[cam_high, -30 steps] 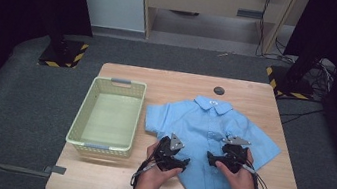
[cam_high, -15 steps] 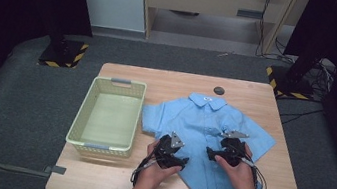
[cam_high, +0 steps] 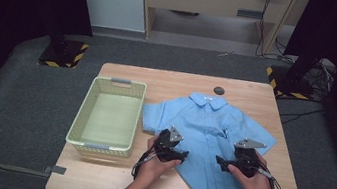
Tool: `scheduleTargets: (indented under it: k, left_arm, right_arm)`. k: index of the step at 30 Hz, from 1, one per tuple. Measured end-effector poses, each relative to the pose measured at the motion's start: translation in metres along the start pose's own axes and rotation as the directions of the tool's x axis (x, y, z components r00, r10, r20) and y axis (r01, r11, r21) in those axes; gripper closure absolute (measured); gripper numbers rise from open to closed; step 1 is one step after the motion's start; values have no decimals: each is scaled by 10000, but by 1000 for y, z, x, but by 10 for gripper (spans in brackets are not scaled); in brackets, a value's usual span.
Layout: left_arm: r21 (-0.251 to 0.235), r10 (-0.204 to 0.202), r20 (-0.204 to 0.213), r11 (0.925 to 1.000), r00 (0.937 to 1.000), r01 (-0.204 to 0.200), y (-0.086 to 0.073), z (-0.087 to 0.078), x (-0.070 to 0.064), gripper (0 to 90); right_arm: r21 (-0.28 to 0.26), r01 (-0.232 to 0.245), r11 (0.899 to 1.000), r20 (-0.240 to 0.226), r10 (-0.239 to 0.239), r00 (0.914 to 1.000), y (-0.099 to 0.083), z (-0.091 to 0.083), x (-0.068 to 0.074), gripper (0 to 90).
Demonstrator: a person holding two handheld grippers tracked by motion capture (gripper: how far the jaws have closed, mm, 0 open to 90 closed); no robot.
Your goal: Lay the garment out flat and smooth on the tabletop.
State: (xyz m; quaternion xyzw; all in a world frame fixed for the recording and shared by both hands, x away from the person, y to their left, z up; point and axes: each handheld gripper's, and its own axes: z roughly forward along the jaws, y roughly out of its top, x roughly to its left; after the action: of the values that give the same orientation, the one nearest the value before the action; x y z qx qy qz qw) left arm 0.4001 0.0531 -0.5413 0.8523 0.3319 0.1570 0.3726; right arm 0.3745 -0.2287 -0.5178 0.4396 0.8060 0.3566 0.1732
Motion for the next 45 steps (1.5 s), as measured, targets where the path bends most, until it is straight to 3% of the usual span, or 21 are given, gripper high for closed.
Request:
scheduleTargets:
  k: [6,10,20,23,25,29,35,38,42,45]
  left_arm:
    - [-73,32,45,10000,10000,-32,0,1,4,217]
    - [-66,60,59,10000,10000,-59,4,5,12,217]
    - [56,24,60,10000,10000,-25,19,20,37,216]
    - [386,49,95,9992,9999,-53,22,19,39,215]
    - [708,-45,6,9975,10000,45,24,16,37,198]
    - [484,-218,97,9986,9997,213,24,9,28,180]
    - [214,-123,364,9997,9993,115,25,-1,4,185]
    - [287,-91,560,9996,9984,75,26,0,-7,185]
    - [348,11,591,9994,9983,-32,28,4,-17,182]
    - [337,-178,602,9993,9980,158,30,10,-20,177]
  right_arm:
    - [74,246,9997,95,-246,9997,-9,-8,-2,150]
    - [395,265,9989,93,-269,9996,-20,-11,-9,150]
    - [301,-87,9995,83,84,9999,-29,-23,-18,170]
    - [143,-202,9997,119,200,9997,-29,-33,-22,216]
    - [81,-215,9997,135,214,9997,-31,-39,-24,282]
    - [145,-41,9999,468,35,9989,-40,-49,-36,390]
    - [346,-541,9979,736,514,9960,-56,-53,-51,460]
    - [637,-648,9959,559,612,9966,-62,-49,-49,489]
    - [597,-558,9967,337,539,9980,-64,-48,-43,575]
    - [489,-366,9981,189,357,9992,-65,-48,-36,640]
